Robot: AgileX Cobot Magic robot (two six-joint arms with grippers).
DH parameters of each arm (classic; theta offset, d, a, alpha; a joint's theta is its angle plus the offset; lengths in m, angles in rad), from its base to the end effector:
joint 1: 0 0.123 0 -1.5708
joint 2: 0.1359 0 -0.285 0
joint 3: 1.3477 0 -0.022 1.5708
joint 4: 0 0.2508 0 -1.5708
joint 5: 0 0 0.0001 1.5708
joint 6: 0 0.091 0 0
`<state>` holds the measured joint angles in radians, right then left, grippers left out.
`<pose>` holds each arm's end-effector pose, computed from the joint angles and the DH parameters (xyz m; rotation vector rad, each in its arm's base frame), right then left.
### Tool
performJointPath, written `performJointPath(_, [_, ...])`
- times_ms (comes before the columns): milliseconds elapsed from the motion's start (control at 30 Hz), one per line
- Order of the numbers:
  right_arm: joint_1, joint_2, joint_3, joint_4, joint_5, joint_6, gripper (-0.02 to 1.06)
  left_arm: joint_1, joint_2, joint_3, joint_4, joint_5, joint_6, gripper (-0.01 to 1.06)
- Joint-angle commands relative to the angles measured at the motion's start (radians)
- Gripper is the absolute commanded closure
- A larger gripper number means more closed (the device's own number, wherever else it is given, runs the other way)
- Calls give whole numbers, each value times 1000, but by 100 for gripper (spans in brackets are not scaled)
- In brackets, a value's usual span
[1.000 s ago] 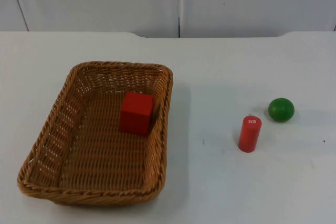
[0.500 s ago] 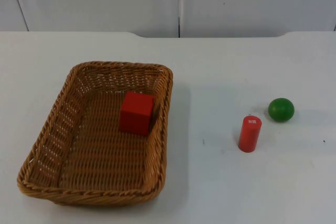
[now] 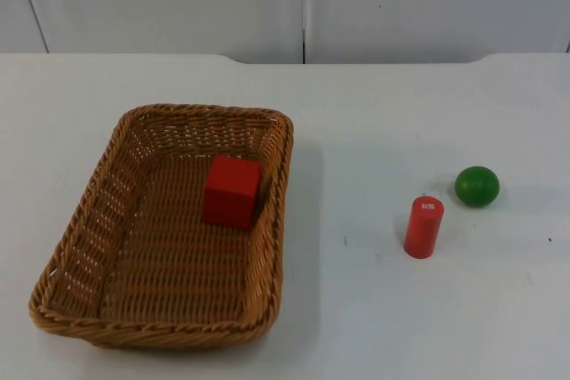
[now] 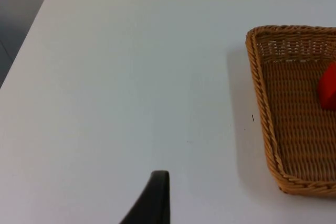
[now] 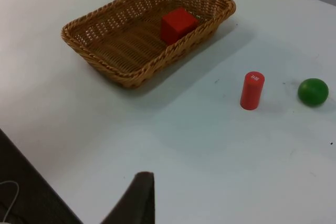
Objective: Pick up the basket with the left hand and place the object to the left of the red cylinder into the basket with the right hand.
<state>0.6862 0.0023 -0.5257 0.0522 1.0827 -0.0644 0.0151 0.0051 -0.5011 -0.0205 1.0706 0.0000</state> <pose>-0.0092 -0.0021 0.2827 -0.7631 1.9262 0.4483 -0.0046 -0.0017 0.2768 -0.0145 2.0580 -0.0153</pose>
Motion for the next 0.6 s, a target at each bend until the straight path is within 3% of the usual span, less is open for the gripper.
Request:
performJointPath(0, [-4,-2,8,5,-4,-4,-1,-2,-5,6,1,4,5,12])
performJointPath(100, [-4,-2,8,3,-4,-4,-1,-2,-5,6,1,4,5,12])
performJointPath(267, [-4,-2,8,3,-4,-4,-1,-2,-5,6,1,4,5,0])
performJointPath(567, [-4,-2,8,3,-4,-6,-1,-2,-5,6,1,4,5,0])
